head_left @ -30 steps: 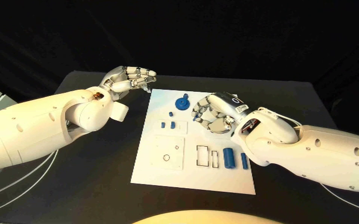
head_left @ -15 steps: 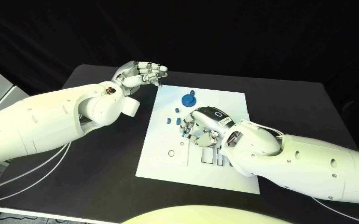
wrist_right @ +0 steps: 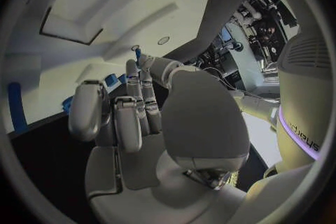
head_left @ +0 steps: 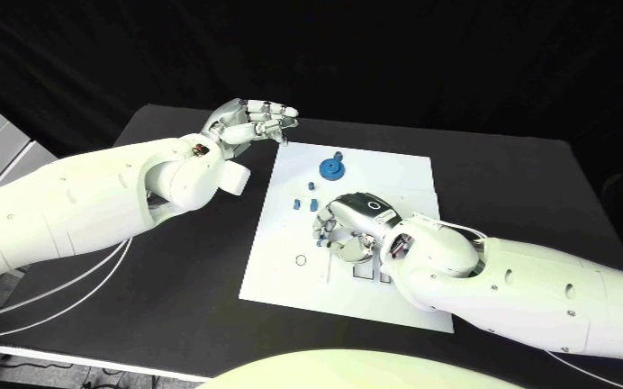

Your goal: Assemble the parts on the task board

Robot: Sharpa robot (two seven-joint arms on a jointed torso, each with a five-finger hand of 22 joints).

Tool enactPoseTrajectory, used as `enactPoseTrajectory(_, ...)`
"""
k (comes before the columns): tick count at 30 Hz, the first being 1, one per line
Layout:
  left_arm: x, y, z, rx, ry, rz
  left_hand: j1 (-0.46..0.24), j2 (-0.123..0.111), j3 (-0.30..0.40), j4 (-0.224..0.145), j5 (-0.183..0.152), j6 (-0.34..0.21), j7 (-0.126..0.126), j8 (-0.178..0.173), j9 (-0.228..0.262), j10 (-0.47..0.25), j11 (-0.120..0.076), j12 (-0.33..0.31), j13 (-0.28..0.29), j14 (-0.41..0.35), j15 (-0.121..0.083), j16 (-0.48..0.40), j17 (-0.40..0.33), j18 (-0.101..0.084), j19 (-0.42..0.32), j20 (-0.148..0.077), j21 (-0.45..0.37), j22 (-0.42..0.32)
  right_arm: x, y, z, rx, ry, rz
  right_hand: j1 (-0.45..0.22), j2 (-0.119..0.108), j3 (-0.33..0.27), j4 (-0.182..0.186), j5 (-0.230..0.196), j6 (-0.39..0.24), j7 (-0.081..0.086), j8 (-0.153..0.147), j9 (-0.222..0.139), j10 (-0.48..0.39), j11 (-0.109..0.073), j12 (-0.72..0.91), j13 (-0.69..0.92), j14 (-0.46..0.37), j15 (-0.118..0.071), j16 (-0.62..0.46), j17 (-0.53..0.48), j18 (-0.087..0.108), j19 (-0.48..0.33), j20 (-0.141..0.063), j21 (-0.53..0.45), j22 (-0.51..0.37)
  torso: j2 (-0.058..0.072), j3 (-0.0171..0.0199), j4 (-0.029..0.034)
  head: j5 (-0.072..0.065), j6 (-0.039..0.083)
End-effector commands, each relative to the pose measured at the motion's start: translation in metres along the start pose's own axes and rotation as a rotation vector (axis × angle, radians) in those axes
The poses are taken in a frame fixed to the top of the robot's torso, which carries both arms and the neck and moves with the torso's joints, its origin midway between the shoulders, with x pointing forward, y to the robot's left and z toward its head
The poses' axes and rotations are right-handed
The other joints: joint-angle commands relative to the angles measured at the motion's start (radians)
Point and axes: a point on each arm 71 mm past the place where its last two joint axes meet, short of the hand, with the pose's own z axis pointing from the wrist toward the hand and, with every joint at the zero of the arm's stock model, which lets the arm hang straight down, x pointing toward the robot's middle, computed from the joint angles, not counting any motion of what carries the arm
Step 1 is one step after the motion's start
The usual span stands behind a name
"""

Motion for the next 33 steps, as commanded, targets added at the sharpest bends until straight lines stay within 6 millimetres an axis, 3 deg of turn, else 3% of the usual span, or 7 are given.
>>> enactPoseTrajectory(1,0.0018,-0.0012,0.0007,0.013,0.002,-0.013,0.007,0.001,-0.002,-0.004,0.002,0.003,0.003,0.003,-0.001,0.004,0.000,0.005,0.000,-0.002,-0.006,-0.004,-0.002,0.004,0.007,-0.001,-0.005,0.001,0.0029,-0.0003,0.0004,0.008,0.022,-0.034,-0.003,0.011,0.000,-0.006,0.004,0.003,0.005,0.007,0.001,0.040,-0.031,0.005,0.002,0.073,-0.006,0.002,0.086,-0.012,0.000,-0.005,0.000,0.114,0.000,-0.0002,-0.0003,0.003,-0.003)
enactPoseTrajectory(18,0.0009,-0.0007,0.0007,0.008,0.003,-0.015,0.007,0.001,-0.002,-0.004,0.002,0.003,0.003,0.003,-0.001,0.004,0.000,0.005,0.000,-0.002,-0.006,-0.004,-0.002,0.004,0.007,-0.001,-0.005,0.001,0.0045,-0.0005,0.0027,0.019,0.012,-0.051,-0.003,0.011,0.000,-0.006,0.004,0.003,0.005,0.007,0.001,0.040,-0.031,0.005,0.002,0.073,-0.006,0.002,0.086,-0.012,0.000,-0.005,0.000,0.114,0.000,-0.0003,-0.0001,0.001,0.001)
enactPoseTrajectory(33,0.0000,-0.0006,0.0001,0.004,0.002,-0.015,0.007,0.001,-0.002,-0.004,0.002,0.003,0.003,0.003,-0.001,0.004,0.000,0.005,0.000,-0.002,-0.006,-0.004,-0.002,0.004,0.007,-0.001,-0.005,0.001,0.0113,0.0028,0.0039,0.005,0.069,-0.061,-0.007,0.010,-0.001,-0.008,0.004,0.003,0.006,0.007,0.003,0.040,-0.030,0.004,0.002,0.073,-0.005,0.003,0.086,-0.013,0.001,-0.005,0.002,0.116,0.001,-0.0005,-0.0004,0.004,-0.003)
